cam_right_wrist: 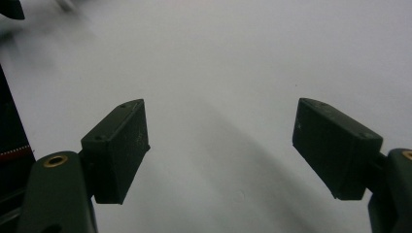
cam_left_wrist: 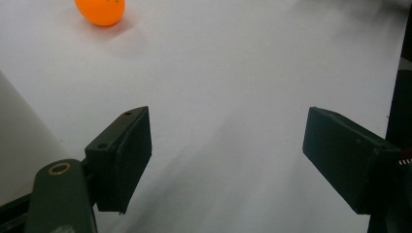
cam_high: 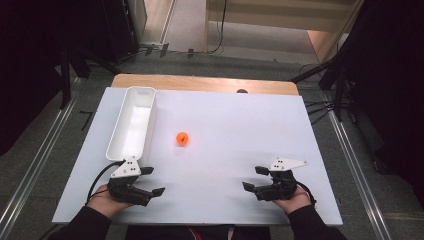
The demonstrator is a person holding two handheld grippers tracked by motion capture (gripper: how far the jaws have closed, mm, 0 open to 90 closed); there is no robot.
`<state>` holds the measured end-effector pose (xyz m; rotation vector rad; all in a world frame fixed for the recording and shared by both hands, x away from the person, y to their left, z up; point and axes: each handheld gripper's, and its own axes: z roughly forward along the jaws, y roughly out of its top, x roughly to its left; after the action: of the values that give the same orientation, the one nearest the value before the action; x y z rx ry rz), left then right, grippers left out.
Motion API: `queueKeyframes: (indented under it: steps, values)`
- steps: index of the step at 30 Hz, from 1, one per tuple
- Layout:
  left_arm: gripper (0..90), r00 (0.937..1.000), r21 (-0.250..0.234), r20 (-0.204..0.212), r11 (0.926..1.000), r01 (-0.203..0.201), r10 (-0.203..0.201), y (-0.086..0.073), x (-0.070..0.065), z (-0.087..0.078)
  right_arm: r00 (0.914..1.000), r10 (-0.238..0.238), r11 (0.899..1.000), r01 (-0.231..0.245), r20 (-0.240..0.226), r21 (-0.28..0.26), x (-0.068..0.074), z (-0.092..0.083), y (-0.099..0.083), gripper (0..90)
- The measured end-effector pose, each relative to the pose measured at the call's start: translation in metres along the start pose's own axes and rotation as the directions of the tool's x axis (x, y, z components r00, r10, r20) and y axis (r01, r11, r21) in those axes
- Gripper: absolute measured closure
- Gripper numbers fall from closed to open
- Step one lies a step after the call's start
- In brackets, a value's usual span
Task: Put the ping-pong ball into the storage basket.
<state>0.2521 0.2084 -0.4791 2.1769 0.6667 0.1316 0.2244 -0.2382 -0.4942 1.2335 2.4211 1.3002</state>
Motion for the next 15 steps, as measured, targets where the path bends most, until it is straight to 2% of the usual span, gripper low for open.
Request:
queueKeyframes:
  steps: [15]
  values:
    - [18.4,1.0000,-0.001,0.008,1.0000,0.004,-0.004,-0.0002,-0.0003,0.0004,1.0000,0.003,1.000,-0.003,0.009,0.006,-0.0009,0.0012,-0.0014,19.6]
